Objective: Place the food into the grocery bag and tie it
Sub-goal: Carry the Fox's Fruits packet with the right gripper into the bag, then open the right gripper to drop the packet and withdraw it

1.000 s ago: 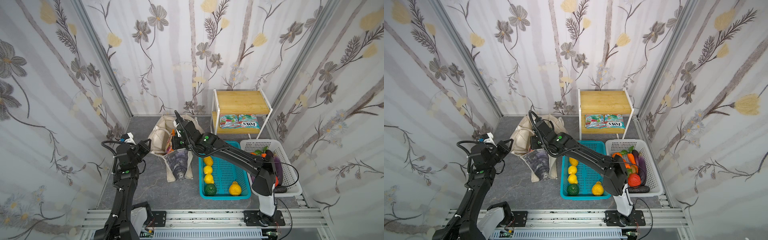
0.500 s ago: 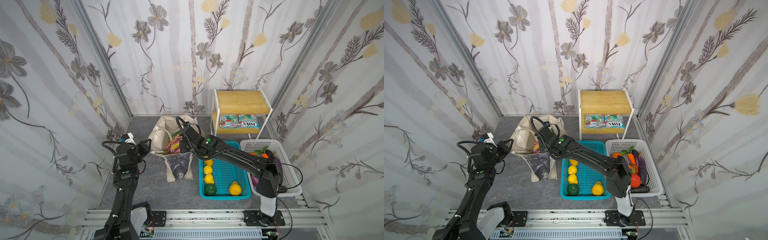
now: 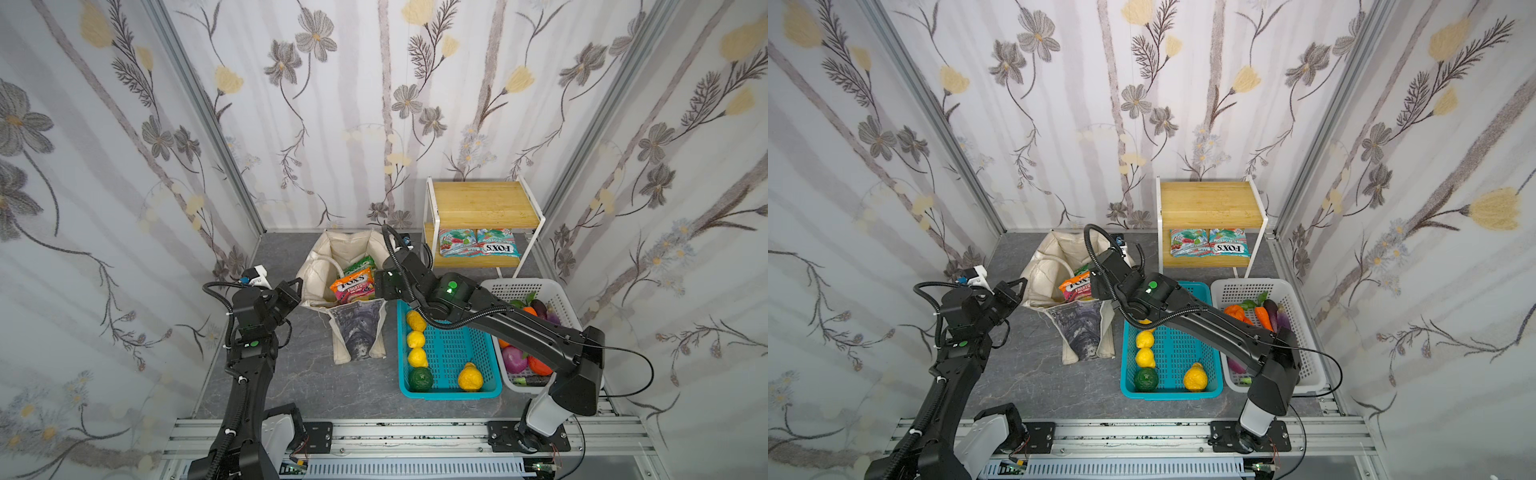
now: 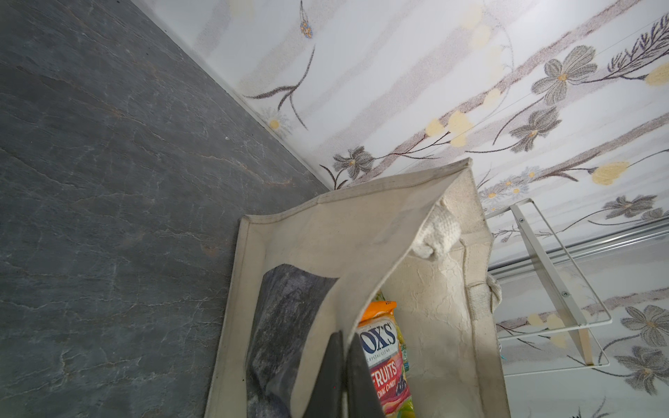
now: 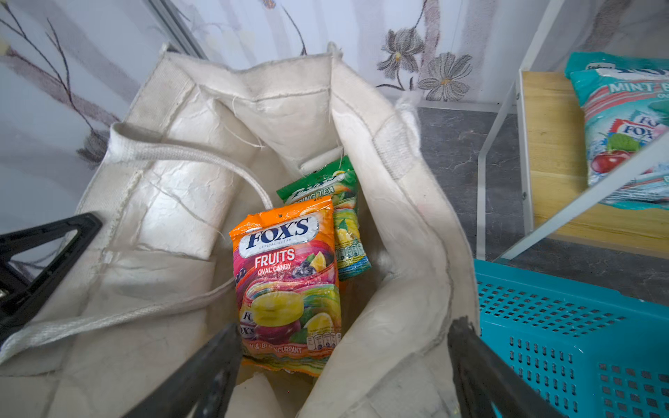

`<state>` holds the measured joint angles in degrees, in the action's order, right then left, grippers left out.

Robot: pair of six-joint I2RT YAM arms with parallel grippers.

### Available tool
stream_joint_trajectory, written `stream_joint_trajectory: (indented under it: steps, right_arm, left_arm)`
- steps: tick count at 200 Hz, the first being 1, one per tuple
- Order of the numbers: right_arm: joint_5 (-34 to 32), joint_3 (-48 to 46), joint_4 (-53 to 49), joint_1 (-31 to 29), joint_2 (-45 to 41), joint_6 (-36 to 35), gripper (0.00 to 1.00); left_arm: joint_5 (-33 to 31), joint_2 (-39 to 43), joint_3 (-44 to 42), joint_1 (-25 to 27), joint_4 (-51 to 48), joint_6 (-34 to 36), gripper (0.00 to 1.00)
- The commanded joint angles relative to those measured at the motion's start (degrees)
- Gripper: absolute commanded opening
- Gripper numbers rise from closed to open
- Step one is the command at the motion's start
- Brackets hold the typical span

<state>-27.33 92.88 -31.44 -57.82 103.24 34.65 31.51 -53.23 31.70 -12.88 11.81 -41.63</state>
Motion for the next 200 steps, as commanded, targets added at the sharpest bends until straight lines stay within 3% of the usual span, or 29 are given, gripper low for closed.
stream_joint_trajectory:
  steps: [1,54,80,88,98,109,116,141,178,200]
  right_arm:
    - [2.23,-5.73,7.04,1.91,-3.47,3.48,0.89]
    - [16.5,-15.0,14.43,8.79,-3.77,8.77,0.85]
    - [23.27,-17.52,20.59,9.83,-2.71,11.05,0.74]
    - [25.66,-18.18,23.16,9.8,-2.31,11.84,0.62]
    - [27.89,-18.37,25.58,9.46,-1.78,12.43,0.38]
    - [27.68,-17.21,25.8,8.65,-1.31,12.46,0.1]
    - [26.65,-15.71,24.84,8.01,-1.04,11.98,0.0]
    - [20.23,-6.51,18.11,4.15,0.9,7.57,0.0]
    - [22.52,2.36,17.84,1.32,4.0,5.47,0.0]
    - [20.9,4.23,16.47,1.43,4.28,4.49,0.0]
  left_arm:
    - [0.4,-0.05,-0.15,-0.12,1.63,0.14,0.0]
    - [0.14,-0.12,-0.17,-0.21,1.63,0.1,0.0]
    - [0.05,-0.04,-0.26,-0.3,1.63,0.58,0.0]
    - [-0.04,0.06,-0.28,-0.39,1.63,0.72,0.0]
    - [-0.29,0.06,-0.18,-0.52,1.63,0.83,0.0]
    - [-0.55,0.06,-0.07,-0.48,1.55,1.14,0.0]
    - [-0.92,0.12,0.05,-0.42,1.55,1.43,0.0]
    - [-5.57,0.76,3.11,2.67,-2.79,5.13,0.0]
    - [-10.47,1.44,11.42,12.44,-6.36,5.53,0.0]
    - [-12.64,2.6,14.78,13.94,-6.45,6.67,0.0]
